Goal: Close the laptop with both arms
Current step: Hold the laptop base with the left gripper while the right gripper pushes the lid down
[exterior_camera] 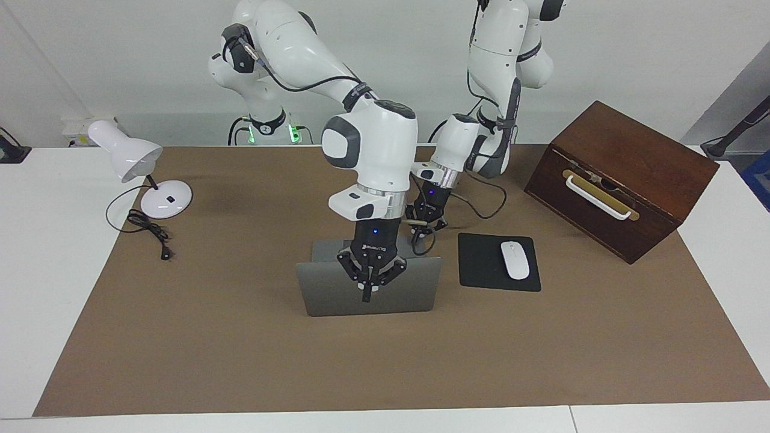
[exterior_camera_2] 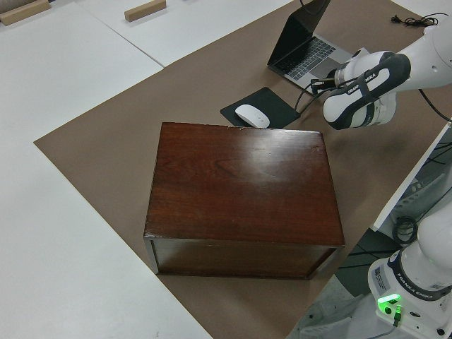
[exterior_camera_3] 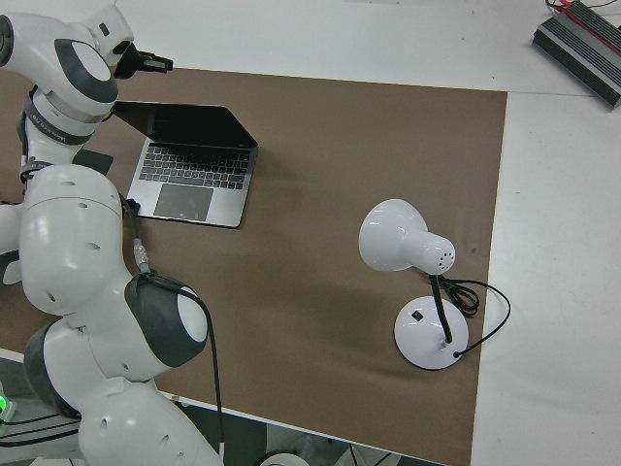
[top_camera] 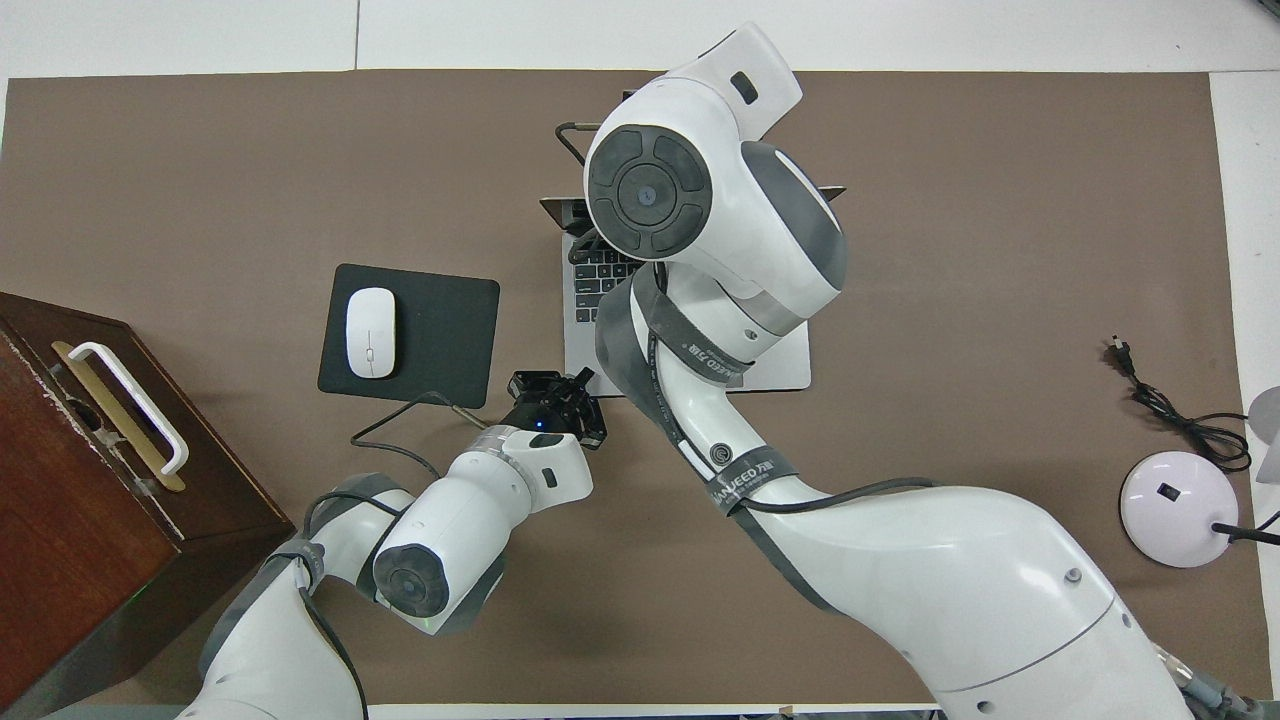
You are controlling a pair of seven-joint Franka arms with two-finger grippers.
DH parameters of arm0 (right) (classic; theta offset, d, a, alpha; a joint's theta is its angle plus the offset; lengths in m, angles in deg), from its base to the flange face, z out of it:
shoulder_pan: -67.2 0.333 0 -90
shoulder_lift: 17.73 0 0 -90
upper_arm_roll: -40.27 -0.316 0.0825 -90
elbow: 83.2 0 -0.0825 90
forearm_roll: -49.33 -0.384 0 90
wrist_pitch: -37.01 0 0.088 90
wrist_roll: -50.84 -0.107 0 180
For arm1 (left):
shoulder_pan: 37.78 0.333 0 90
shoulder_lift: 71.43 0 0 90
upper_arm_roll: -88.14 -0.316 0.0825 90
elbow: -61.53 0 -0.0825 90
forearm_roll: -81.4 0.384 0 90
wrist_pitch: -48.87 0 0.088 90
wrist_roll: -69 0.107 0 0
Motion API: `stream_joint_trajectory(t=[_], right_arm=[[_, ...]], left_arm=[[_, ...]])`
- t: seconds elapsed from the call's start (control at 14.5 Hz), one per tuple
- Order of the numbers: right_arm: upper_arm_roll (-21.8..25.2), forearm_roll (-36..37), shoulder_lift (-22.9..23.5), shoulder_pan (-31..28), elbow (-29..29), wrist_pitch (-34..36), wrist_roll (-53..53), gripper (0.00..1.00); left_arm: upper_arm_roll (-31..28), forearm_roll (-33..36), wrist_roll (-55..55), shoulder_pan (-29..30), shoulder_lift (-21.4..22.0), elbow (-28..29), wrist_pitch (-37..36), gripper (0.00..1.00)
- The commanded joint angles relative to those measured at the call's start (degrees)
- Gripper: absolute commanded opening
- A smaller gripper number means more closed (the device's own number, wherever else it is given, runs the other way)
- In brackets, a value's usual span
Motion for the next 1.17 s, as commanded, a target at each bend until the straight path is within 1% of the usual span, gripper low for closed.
stream_joint_trajectory(t=[0.0,0.28,0.48,0.69,1.1], right_arm=[[-0.5,-2.3,1.4,-0.9,1.4,-1.2,-1.0,0.00],[-0.4,-9.4,1.4,-1.1,1.4,-0.6,-0.6,0.00],[-0.4,-10.7,1.3,-1.2,1.4,0.0,-0.6,0.00],[-0.3,-15.3,1.2,-1.4,1.1,0.2,-0.3,0.00],[-0.5,-18.7,0.9,-1.2,0.5,0.8,-0.3,0.00]], left_arm=[[-0.6,2.4,1.4,3.0,-3.2,1.9,-0.1,0.00],[-0.6,2.5,1.4,3.1,-3.3,1.8,-0.1,0.00],[-0.6,2.5,1.4,3.2,-3.3,1.8,-0.1,0.00],[-0.6,2.6,1.4,3.2,-3.4,1.8,-0.1,0.00],[-0.6,2.6,1.4,3.2,-3.5,1.7,-0.1,0.00]])
